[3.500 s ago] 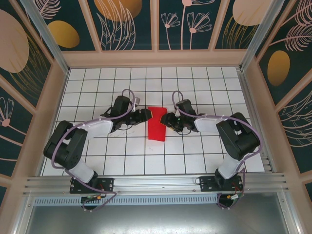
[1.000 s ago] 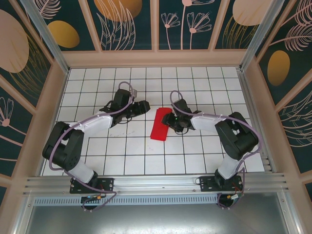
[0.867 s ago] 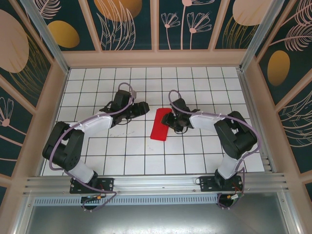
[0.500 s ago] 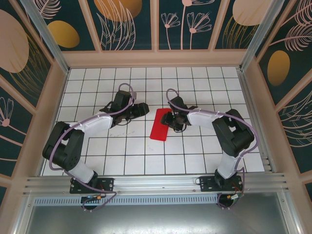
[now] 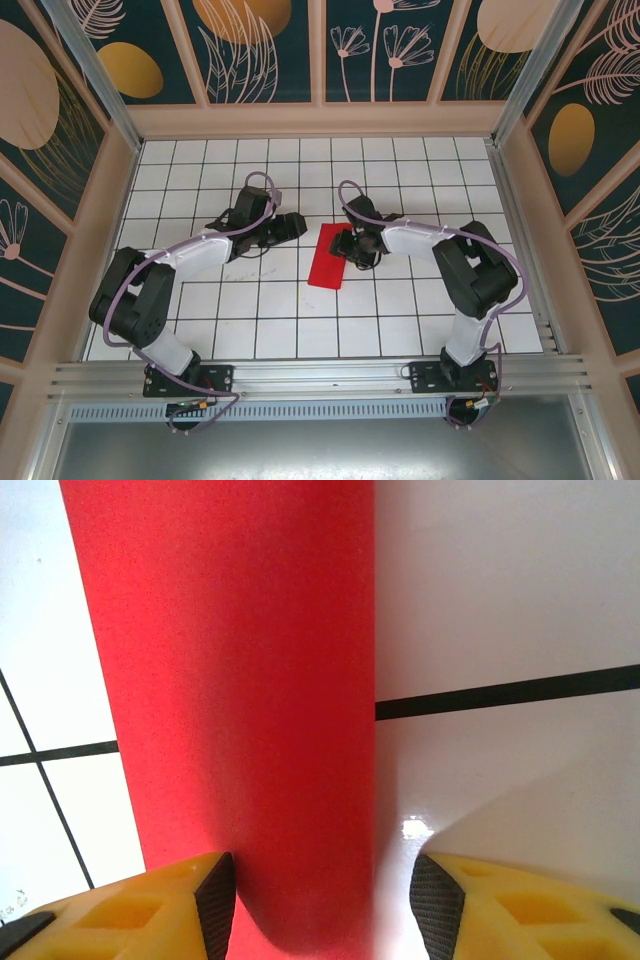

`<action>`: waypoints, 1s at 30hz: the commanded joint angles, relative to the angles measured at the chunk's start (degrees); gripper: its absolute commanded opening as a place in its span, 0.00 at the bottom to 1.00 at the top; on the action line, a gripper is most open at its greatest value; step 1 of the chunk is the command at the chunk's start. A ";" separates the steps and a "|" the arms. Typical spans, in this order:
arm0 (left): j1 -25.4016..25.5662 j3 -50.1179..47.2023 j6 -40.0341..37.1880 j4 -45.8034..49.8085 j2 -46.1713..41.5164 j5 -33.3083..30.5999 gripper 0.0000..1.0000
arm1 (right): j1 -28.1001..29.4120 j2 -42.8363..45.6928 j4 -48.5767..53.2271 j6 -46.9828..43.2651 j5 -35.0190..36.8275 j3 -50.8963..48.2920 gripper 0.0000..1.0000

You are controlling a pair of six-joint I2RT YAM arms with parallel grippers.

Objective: Fold a paper plane with a square sheet of paper (pick it up from the middle)
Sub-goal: Hold the square sheet of paper at the center of the table.

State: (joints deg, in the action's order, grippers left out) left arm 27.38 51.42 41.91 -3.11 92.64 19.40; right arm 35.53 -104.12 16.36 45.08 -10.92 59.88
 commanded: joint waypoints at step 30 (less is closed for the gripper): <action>-0.17 1.06 -0.77 0.16 -0.46 4.33 0.59 | 1.64 -7.65 -1.70 -1.53 3.00 -0.62 0.55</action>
State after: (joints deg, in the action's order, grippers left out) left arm 27.38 51.44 40.73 -3.14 92.62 23.70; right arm 36.16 -105.06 17.61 45.01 -9.41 60.86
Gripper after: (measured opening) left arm 0.590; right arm 0.545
